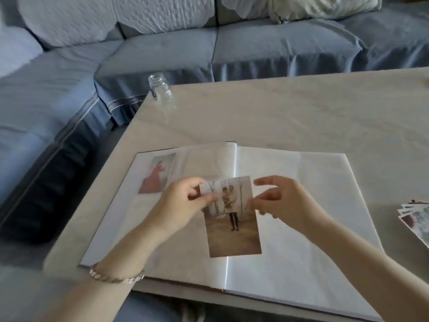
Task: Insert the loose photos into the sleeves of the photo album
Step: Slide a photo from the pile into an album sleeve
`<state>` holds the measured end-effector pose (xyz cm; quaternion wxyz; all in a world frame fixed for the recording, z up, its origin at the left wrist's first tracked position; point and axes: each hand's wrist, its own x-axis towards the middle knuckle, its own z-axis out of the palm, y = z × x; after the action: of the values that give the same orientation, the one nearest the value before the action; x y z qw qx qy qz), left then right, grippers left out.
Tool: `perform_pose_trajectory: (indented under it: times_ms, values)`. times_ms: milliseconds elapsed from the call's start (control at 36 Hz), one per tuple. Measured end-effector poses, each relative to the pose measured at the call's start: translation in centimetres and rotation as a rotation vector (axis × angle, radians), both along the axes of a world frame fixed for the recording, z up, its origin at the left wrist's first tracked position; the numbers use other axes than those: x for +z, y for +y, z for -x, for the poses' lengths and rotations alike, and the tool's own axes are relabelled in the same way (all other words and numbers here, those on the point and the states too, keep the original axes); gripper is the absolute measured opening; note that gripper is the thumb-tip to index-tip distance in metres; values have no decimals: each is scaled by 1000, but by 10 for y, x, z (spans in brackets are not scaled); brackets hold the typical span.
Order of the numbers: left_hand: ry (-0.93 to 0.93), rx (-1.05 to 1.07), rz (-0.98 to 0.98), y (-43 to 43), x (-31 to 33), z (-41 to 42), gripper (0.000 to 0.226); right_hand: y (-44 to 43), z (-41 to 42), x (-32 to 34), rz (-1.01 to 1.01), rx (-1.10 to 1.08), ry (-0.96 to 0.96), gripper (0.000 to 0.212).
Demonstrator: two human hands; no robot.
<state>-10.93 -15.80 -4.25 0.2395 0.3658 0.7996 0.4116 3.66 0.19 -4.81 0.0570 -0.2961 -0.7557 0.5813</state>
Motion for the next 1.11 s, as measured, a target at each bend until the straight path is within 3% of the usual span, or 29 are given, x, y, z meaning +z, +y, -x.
perform_pose_trajectory:
  times_ms: [83,139,250,361,444,583,889,1111]
  values:
    - [44,79,6,-20,-5,9,41,-17,15,3,58,124,-26,4]
    - [76,144,17,-34,-12,12,35,-30,24,4,86,114,-4,11]
    - [259,254,185,-61,-28,17,58,-45,39,1,124,-23,43,14]
    - [298,229,342,-82,-49,20,78,-56,49,-5,46,-82,75,10]
    - [290,268,436,-95,-63,22,74,-65,55,-9,-7,-121,83,9]
    - [321,286,349,-101,-73,23,68,-83,63,-11,-77,-141,62,11]
    - [467,386,180,-110,-78,26,25,-110,66,-18,-220,-80,20,11]
    - [362,425,78,-108,-62,23,33,-126,70,-24,35,-70,-102,15]
